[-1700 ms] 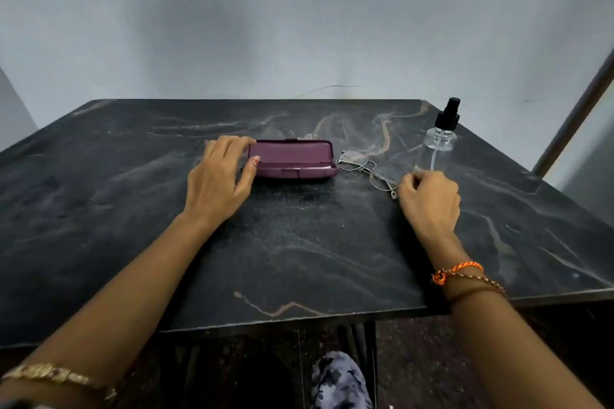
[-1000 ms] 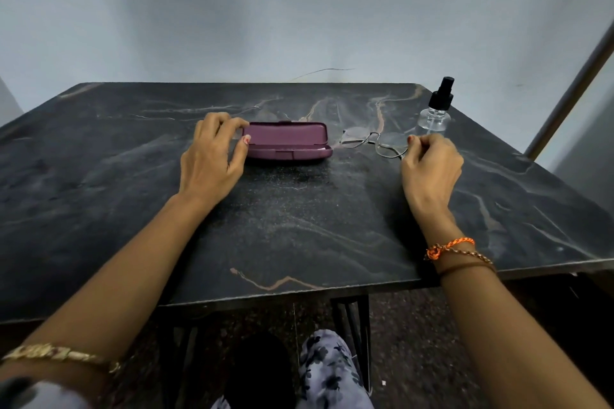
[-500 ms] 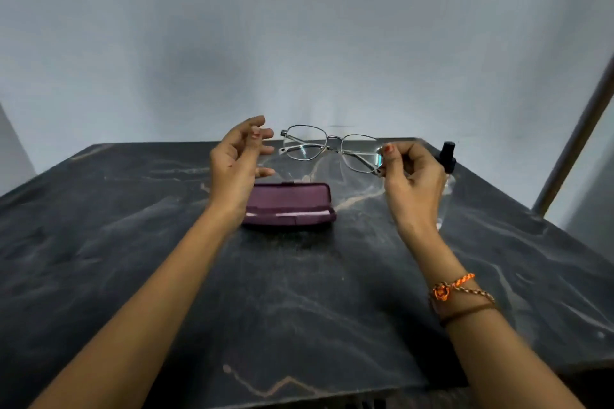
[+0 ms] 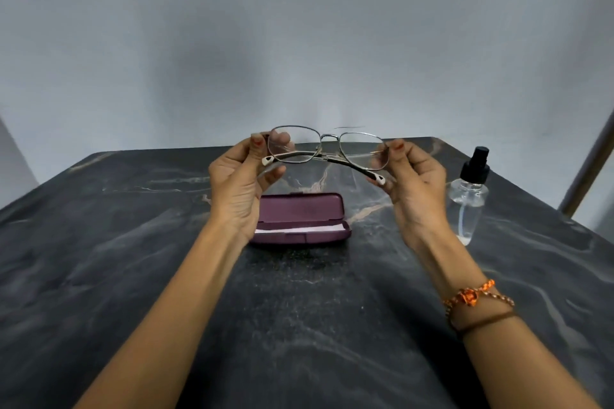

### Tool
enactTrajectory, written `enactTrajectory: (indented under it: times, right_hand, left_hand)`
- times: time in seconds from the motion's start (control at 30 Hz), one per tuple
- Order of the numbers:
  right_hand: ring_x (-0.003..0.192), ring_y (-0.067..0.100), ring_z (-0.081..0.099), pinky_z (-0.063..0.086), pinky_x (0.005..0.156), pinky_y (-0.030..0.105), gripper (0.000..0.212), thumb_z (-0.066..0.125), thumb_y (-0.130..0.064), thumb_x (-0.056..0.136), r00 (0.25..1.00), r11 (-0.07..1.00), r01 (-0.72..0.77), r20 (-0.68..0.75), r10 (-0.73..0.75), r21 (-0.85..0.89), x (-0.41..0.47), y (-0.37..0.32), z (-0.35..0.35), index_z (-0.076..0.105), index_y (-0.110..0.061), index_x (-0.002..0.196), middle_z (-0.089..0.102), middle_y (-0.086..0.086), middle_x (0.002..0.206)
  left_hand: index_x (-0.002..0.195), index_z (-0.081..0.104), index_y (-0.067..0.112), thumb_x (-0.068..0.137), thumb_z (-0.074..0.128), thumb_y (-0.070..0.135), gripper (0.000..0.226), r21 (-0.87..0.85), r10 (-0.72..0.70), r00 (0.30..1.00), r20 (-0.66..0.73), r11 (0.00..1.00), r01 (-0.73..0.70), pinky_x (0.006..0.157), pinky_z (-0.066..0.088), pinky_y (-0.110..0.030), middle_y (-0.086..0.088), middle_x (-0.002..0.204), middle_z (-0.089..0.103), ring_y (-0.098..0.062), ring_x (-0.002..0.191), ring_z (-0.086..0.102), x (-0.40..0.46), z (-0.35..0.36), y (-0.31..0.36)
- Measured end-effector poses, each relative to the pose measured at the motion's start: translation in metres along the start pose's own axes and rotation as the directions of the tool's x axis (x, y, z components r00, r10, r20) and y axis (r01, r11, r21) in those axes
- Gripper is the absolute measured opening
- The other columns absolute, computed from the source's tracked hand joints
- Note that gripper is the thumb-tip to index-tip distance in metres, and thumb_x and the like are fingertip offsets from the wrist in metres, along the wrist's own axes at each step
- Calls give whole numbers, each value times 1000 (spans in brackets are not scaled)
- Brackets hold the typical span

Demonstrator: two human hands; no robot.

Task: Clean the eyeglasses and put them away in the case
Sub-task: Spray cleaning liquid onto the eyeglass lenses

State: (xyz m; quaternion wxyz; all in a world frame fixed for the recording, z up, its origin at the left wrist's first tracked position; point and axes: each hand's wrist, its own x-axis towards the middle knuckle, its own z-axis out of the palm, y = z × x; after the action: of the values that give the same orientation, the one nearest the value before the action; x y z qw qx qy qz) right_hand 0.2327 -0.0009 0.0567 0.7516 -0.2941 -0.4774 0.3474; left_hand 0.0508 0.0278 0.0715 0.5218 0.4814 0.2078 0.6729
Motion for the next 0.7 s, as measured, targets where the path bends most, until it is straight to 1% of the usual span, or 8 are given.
enactTrajectory:
  times: [0.07,0.13,0.2,0.27,0.37,0.47,0.53,0.7]
  right_hand:
    - [60,-1,63,52,51,16,18,64,-38,62,999,991,-51,18,49,121,1,1,0,71,-22,62,70,-11,62]
    - [64,0,65,52,52,17,21,64,-43,57,996,975,-90,29,86,202,1,0,1,72,-23,60,73,-10,68]
    - [68,1,67,53,52,17,23,60,-42,60,994,964,-109,37,103,244,0,1,2,72,-23,61,74,-9,72]
    - [68,1,67,53,52,17,22,58,-41,62,994,956,-109,28,105,272,0,1,2,65,-21,67,73,-8,69]
    - [65,0,64,52,52,16,24,59,-41,61,997,970,-72,22,68,233,-1,-1,2,55,-20,72,66,-10,59]
    - [65,0,61,49,54,15,22,58,-40,63,1000,990,8,-1,-8,142,-1,-6,-1,53,-21,73,63,-12,56]
    - [64,0,58,47,55,15,17,57,-37,67,997,993,70,-16,-69,97,0,-10,-2,54,-22,73,62,-13,56]
    - [59,-2,50,41,57,12,13,53,-32,77,967,973,230,-100,-233,-38,3,-11,-5,55,-20,73,58,-16,56]
  left_hand:
    - [62,72,23,57,66,41,20,-28,9,1000,11,1000,-9,50,50,-15,8,68,72,-6,71,67,-2,2,-1]
    - [61,71,25,62,63,38,16,-19,18,1000,23,1000,-18,51,50,-16,9,65,70,-5,70,66,-5,5,-1]
    - [59,70,25,66,59,33,15,4,38,999,21,999,-38,53,51,-18,11,61,68,-2,67,64,-7,8,-1]
    - [56,70,27,66,58,30,16,7,53,999,3,999,-53,52,50,-17,13,59,67,1,62,62,-9,10,0]
    - [55,70,29,66,58,28,16,7,87,996,-12,996,-87,46,46,-15,14,58,67,2,59,59,-10,12,1]
    - [57,70,30,58,64,34,7,19,134,991,-11,991,-134,46,46,-14,15,58,67,2,58,59,-11,13,3]
    - [60,71,29,55,66,37,10,35,176,984,-2,984,-176,46,45,-14,15,60,67,1,60,59,-11,13,4]
    - [70,67,24,64,65,34,12,91,300,951,82,948,-306,52,45,-12,15,65,68,1,62,58,-15,17,3]
